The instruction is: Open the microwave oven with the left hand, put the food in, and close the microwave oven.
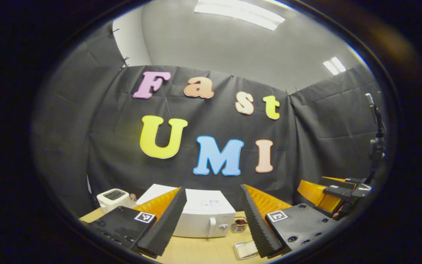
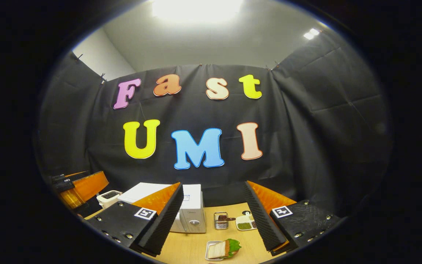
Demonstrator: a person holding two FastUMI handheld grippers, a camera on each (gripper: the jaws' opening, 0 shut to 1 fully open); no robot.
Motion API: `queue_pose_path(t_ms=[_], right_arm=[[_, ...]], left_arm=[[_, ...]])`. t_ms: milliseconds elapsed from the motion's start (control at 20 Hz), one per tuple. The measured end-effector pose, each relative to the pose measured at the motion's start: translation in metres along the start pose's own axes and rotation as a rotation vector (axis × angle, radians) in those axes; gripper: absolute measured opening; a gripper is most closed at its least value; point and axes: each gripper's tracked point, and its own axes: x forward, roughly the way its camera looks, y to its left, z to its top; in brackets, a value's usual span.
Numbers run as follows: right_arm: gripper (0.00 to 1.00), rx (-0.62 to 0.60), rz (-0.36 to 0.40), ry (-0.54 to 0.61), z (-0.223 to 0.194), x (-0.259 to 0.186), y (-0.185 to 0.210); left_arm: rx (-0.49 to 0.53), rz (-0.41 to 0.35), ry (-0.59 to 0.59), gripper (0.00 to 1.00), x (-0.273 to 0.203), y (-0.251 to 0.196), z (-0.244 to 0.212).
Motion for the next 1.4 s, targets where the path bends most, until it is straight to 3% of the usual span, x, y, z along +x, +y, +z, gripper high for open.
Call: queue_pose_path(t_ms=[350, 650, 1000, 1400], right_arm=[[0.99, -0.025, 0.025, 0.001, -0.004, 0.018, -0.004], [0.99, -0.055, 0.021, 0.034, -0.021, 0.035, -0.02], [0.99, -0.049, 0.007, 0.093, -0.045, 0.055, -0.04], [0.99, -0.086, -0.033, 0.155, -0.069, 0.066, -0.077]], left_arm=[[0.004, 0.024, 0.024, 0.95, 0.02, -0.002, -0.014], [0.011, 0.013, 0.091, 0.94, 0.049, -0.01, -0.059], [-0.031, -0.014, 0.267, 0.95, 0.088, -0.021, -0.17], [-0.051, 0.016, 0.42, 0.93, 0.151, -0.009, -0.272]])
